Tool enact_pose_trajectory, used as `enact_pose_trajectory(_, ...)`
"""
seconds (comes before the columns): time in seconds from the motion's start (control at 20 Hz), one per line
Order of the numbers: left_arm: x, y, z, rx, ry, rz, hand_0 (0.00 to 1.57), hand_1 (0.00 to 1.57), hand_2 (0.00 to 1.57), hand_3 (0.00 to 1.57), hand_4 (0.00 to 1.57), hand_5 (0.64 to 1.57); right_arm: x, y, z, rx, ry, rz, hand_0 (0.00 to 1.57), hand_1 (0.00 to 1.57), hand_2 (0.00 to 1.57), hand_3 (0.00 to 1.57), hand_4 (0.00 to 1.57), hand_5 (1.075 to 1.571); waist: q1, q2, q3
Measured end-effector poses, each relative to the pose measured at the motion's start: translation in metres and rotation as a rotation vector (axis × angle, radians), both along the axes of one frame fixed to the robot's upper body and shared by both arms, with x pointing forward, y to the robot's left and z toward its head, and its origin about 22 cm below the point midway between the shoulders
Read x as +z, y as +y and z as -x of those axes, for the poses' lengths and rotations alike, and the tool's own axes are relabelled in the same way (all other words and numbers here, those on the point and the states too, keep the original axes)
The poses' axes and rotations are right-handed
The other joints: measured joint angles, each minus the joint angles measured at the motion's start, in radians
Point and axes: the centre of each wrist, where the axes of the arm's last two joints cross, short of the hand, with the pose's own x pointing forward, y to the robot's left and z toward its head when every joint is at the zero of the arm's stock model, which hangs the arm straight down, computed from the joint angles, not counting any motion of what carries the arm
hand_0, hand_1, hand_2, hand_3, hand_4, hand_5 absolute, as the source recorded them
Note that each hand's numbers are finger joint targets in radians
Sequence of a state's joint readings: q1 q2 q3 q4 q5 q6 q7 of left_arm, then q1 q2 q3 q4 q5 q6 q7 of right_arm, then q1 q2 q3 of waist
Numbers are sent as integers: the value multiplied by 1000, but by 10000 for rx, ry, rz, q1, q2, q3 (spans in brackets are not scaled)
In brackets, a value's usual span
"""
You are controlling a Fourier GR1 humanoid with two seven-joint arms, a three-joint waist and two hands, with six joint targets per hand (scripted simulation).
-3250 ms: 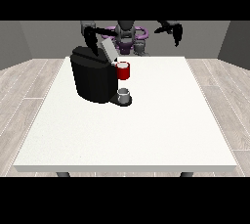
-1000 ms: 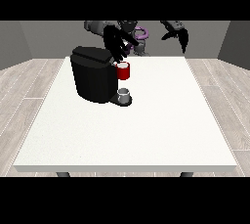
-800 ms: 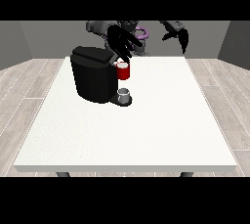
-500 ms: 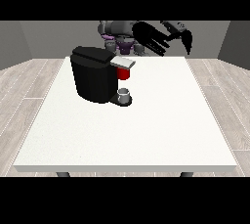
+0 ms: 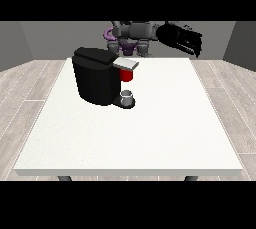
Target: Insert the coffee pod into the coffee machine and close the lid
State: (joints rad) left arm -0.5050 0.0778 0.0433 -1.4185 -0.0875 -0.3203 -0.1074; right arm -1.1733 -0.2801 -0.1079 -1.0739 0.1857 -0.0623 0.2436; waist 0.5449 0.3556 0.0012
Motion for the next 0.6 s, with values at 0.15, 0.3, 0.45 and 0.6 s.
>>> enact_pose_trajectory(0.15, -2, 4, 2, 100, 4, 16, 0, 0, 0, 0, 349, 1571, 4, 5, -3, 369, -248, -28, 0, 0, 0, 0, 0, 1571, -144, 61, -10)
enact_pose_trajectory(0.3, -10, 13, 4, 268, 295, 111, 0, 0, 0, 0, 322, 1571, -11, 20, -4, 975, -309, -52, 0, 0, 0, 0, 0, 1571, -461, -240, -11)
enact_pose_trajectory(0.45, -20, 26, 7, 539, 607, 143, 0, 0, 0, 0, 258, 1571, -36, 46, 0, 1758, -287, -49, 0, 0, 0, 0, 181, 1571, -871, -624, -13)
enact_pose_trajectory(0.6, -37, 33, 14, 931, 1053, 299, 0, 0, 0, 0, 266, 1571, -70, 67, 6, 2499, -104, -203, 0, 0, 0, 0, 259, 1571, -1436, -1112, -14)
